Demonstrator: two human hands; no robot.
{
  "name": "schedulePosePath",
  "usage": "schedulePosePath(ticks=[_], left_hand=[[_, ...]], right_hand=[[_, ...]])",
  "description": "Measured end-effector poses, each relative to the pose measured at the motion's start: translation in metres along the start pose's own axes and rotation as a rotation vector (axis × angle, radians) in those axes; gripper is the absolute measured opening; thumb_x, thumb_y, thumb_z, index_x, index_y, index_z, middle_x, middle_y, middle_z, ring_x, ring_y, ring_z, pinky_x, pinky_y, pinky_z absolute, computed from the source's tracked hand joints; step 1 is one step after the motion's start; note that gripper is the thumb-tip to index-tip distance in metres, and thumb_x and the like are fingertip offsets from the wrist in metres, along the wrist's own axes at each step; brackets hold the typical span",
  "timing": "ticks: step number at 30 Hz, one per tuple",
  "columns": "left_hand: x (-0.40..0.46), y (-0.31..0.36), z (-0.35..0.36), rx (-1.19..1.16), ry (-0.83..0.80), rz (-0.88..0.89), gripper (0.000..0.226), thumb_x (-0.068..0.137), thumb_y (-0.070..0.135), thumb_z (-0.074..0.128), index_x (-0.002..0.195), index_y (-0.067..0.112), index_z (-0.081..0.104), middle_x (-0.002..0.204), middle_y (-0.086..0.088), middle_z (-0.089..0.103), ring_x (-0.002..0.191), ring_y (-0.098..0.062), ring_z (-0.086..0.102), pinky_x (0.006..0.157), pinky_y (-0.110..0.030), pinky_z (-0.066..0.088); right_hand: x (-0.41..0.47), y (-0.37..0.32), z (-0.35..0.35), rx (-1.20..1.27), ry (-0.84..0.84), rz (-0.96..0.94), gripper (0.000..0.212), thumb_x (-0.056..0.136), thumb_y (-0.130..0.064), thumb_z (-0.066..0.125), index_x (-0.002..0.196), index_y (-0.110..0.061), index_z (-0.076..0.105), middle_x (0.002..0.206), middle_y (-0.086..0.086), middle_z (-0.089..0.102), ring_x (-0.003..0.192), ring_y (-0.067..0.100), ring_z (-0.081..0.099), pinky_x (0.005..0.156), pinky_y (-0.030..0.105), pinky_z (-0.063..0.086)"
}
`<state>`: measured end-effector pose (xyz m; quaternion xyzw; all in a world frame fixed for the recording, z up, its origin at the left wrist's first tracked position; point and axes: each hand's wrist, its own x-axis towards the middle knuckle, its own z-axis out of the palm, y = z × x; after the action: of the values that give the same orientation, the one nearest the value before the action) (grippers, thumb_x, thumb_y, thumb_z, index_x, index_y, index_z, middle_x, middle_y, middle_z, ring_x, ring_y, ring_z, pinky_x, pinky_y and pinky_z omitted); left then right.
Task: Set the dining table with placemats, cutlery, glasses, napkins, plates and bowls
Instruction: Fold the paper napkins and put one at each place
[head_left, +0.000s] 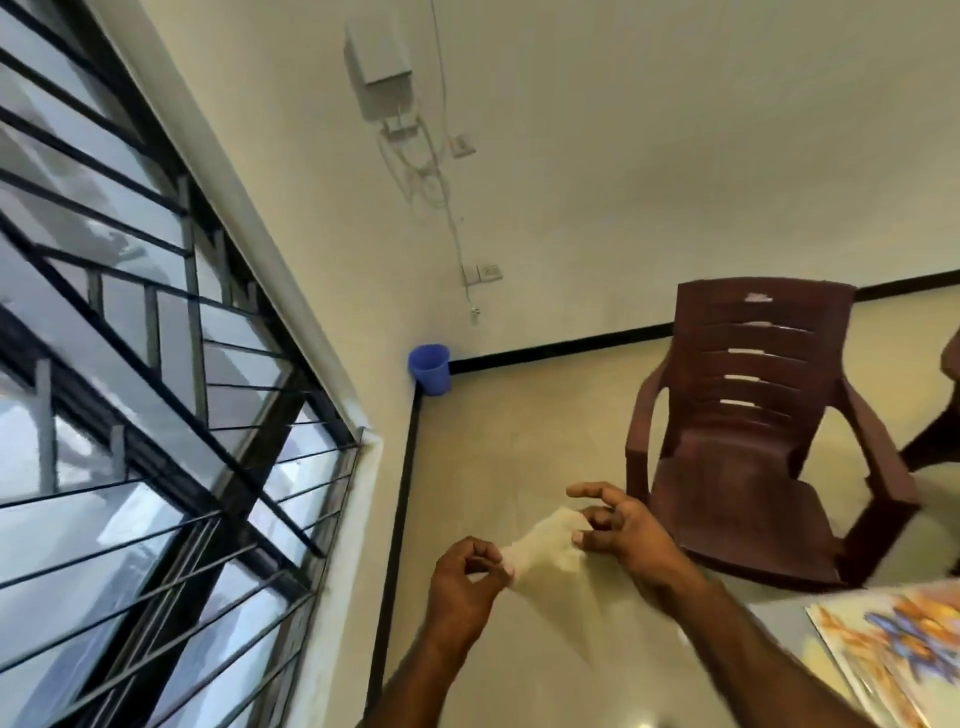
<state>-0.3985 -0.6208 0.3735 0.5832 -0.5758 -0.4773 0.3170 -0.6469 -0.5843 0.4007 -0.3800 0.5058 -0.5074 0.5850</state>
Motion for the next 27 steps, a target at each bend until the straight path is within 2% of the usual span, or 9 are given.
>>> schedulePosePath(ticks=[1, 5, 7, 9, 13, 16, 20, 24, 27], left_hand=[[0.019, 0.007, 0.002, 0.030, 0.026, 0.038, 0.018, 0.084, 0.015, 0.085, 0.087, 0.026, 0.071, 0.097, 0.010, 0.073, 0.099, -0.013, 0.068, 0.082, -0.027, 0.058], [0.090, 0.047, 0.001, -0.001, 0.111, 0.159, 0.025, 0.091, 0.022, 0.080, 0.108, 0.037, 0.069, 0.119, 0.020, 0.066, 0.112, -0.001, 0.060, 0.084, -0.015, 0.050], [0.138, 0.072, 0.000, -0.052, 0.026, 0.179, 0.023, 0.095, 0.030, 0.076, 0.114, 0.042, 0.069, 0.124, 0.019, 0.067, 0.118, 0.001, 0.060, 0.091, -0.018, 0.051], [0.183, 0.090, 0.001, -0.107, -0.083, 0.183, 0.025, 0.094, 0.042, 0.075, 0.118, 0.043, 0.069, 0.126, 0.016, 0.068, 0.121, -0.002, 0.062, 0.099, -0.027, 0.054], [0.280, 0.112, -0.001, -0.161, -0.225, 0.243, 0.060, 0.075, 0.063, 0.084, 0.125, 0.036, 0.065, 0.125, 0.011, 0.067, 0.115, -0.008, 0.064, 0.094, -0.033, 0.060], [0.337, 0.120, 0.001, -0.088, -0.249, 0.256, 0.053, 0.074, 0.056, 0.090, 0.117, 0.034, 0.067, 0.117, 0.012, 0.070, 0.109, -0.012, 0.067, 0.092, -0.038, 0.061], [0.463, 0.143, -0.013, -0.155, -0.274, 0.267, 0.008, 0.090, 0.022, 0.083, 0.095, 0.025, 0.078, 0.099, -0.004, 0.078, 0.095, -0.027, 0.074, 0.085, -0.041, 0.063], [0.573, 0.191, -0.006, -0.087, -0.336, 0.289, 0.007, 0.090, 0.011, 0.082, 0.089, 0.018, 0.081, 0.090, -0.007, 0.078, 0.089, -0.034, 0.072, 0.083, -0.047, 0.060], [0.643, 0.216, 0.023, -0.064, -0.409, 0.303, 0.006, 0.090, 0.014, 0.082, 0.087, 0.018, 0.081, 0.089, -0.006, 0.078, 0.086, -0.028, 0.073, 0.082, -0.044, 0.061]], right_hand=[[0.022, -0.014, -0.005, -0.019, -0.044, 0.006, 0.053, 0.087, 0.008, 0.074, 0.128, -0.024, 0.065, 0.097, 0.016, 0.076, 0.091, 0.027, 0.072, 0.086, 0.039, 0.058], [0.101, -0.063, -0.014, -0.051, -0.180, 0.002, 0.057, 0.085, 0.015, 0.071, 0.133, -0.013, 0.058, 0.075, 0.008, 0.063, 0.075, 0.021, 0.061, 0.073, 0.028, 0.052], [0.143, -0.082, -0.018, -0.059, -0.216, -0.013, 0.059, 0.082, 0.010, 0.076, 0.133, -0.014, 0.058, 0.080, 0.017, 0.059, 0.078, 0.028, 0.058, 0.074, 0.031, 0.051], [0.185, -0.096, -0.022, -0.071, -0.209, -0.041, 0.058, 0.083, 0.010, 0.076, 0.133, -0.014, 0.058, 0.086, 0.019, 0.066, 0.081, 0.030, 0.062, 0.076, 0.034, 0.053], [0.285, -0.116, -0.026, -0.020, -0.069, -0.098, 0.052, 0.085, 0.010, 0.074, 0.130, -0.014, 0.061, 0.105, 0.023, 0.074, 0.091, 0.034, 0.071, 0.086, 0.046, 0.056], [0.342, -0.125, -0.032, -0.015, 0.012, -0.129, 0.051, 0.084, 0.008, 0.075, 0.128, -0.015, 0.064, 0.109, 0.024, 0.074, 0.094, 0.035, 0.070, 0.090, 0.048, 0.054], [0.441, -0.153, -0.034, 0.033, 0.165, -0.144, 0.045, 0.085, 0.007, 0.076, 0.123, -0.015, 0.070, 0.088, 0.012, 0.071, 0.083, 0.027, 0.065, 0.077, 0.037, 0.052], [0.508, -0.177, -0.061, 0.040, 0.308, -0.161, 0.037, 0.085, 0.007, 0.076, 0.117, -0.012, 0.074, 0.084, 0.006, 0.069, 0.080, 0.020, 0.066, 0.077, 0.033, 0.054], [0.554, -0.186, -0.096, 0.055, 0.393, -0.149, 0.031, 0.086, 0.008, 0.075, 0.112, -0.008, 0.076, 0.086, 0.008, 0.069, 0.080, 0.019, 0.067, 0.073, 0.027, 0.057]])
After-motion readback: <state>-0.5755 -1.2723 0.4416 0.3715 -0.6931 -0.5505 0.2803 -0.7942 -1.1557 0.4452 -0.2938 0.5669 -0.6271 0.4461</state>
